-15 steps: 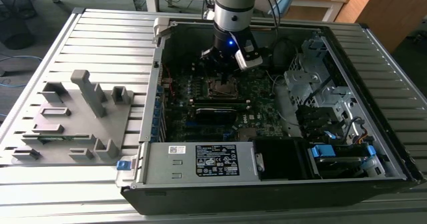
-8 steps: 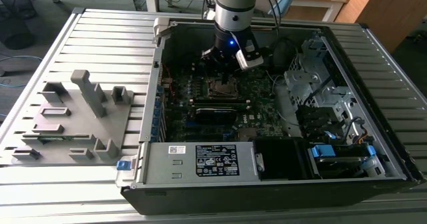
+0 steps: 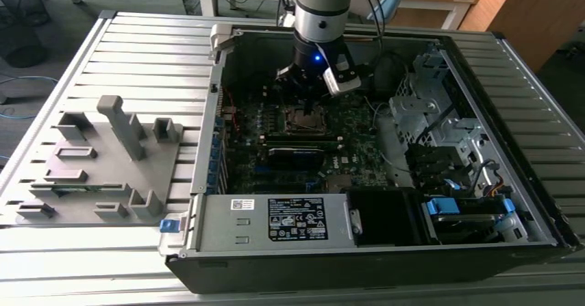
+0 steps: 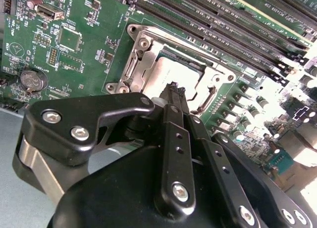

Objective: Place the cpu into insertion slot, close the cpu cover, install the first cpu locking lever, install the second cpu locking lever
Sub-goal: 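Close the cpu cover, then install the first cpu locking lever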

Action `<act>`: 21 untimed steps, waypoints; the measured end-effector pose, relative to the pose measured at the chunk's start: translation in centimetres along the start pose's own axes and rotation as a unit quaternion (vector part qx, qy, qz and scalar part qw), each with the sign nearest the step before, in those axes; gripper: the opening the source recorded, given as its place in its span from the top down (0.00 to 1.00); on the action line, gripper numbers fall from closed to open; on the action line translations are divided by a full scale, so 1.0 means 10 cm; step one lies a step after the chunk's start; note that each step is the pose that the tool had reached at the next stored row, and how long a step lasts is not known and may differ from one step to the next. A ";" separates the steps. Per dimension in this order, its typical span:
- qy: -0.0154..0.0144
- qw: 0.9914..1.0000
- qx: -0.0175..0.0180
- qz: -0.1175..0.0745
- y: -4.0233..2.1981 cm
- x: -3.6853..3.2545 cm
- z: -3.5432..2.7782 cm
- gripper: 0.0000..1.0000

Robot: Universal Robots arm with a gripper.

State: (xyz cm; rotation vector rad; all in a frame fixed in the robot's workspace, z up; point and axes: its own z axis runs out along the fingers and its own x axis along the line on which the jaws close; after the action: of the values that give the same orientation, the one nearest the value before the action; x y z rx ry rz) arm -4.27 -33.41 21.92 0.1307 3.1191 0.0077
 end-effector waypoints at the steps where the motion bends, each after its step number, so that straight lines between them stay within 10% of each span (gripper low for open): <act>1: 0.000 1.000 0.000 0.000 0.000 0.000 0.000 0.90; 21: 0.000 1.000 0.000 0.008 0.000 0.000 -0.018 0.90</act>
State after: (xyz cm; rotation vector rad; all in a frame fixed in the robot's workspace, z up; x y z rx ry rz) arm -4.27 -33.41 22.10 0.1548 3.1180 0.0073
